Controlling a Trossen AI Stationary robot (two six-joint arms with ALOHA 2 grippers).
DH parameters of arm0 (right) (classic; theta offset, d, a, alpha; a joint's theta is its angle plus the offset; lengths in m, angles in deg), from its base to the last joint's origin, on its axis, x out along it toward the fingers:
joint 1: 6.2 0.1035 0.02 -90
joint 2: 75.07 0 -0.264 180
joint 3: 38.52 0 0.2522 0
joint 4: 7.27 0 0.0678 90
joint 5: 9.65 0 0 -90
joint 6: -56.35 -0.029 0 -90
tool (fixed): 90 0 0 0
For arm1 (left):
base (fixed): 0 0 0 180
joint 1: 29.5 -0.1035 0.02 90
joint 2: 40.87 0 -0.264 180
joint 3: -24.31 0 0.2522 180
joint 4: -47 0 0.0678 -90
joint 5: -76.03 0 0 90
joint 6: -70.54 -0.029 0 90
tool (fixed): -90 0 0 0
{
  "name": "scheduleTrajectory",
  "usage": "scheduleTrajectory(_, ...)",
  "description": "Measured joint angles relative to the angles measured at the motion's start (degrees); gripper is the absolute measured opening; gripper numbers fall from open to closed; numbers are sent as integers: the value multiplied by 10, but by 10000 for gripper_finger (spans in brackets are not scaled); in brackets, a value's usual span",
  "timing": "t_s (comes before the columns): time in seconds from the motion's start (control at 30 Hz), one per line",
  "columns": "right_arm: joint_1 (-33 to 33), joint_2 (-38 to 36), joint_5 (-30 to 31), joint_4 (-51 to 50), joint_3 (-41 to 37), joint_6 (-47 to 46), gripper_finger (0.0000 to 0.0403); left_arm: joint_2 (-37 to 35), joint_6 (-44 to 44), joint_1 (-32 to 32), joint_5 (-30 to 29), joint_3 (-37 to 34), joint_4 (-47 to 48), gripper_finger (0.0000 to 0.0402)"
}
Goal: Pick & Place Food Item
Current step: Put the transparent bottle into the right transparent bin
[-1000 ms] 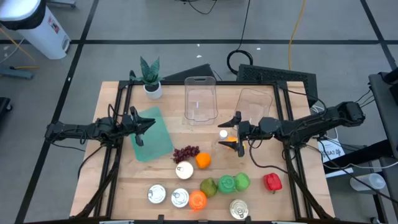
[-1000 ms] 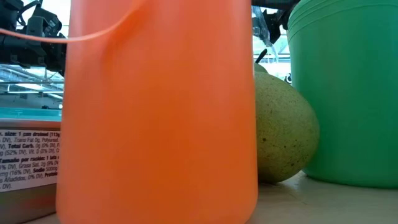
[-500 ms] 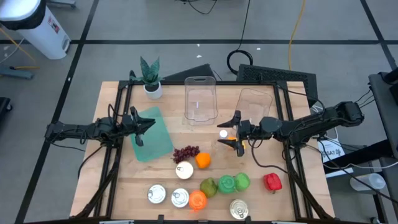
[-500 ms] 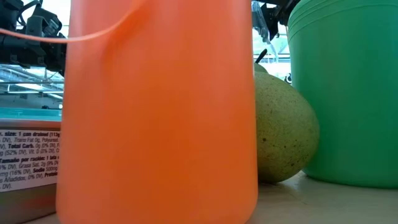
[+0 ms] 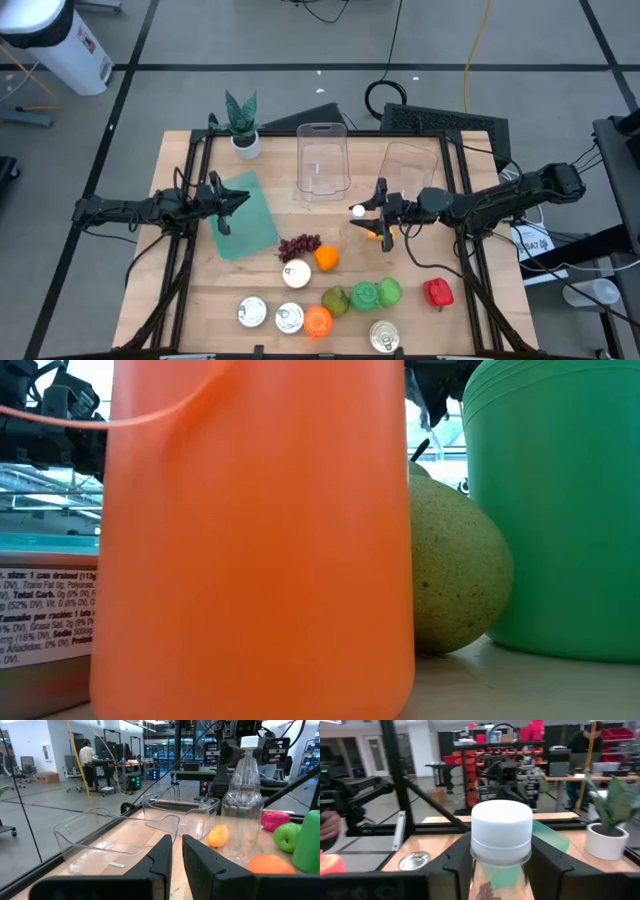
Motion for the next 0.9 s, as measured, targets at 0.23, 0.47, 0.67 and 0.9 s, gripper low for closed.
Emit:
scheduleTrajectory(0.23,0,-8,-25,38,0,10,131,0,0,0,0,0,0,51)
scheduleTrajectory(0.47,-12,-100,-26,34,0,29,143,0,6,0,0,0,0,51)
scheduleTrajectory(0.67,-30,-193,-23,-102,55,62,133,0,7,0,0,0,0,51)
scheduleTrajectory(0.9,-39,-204,68,-339,214,123,140,0,5,0,0,0,-2,51)
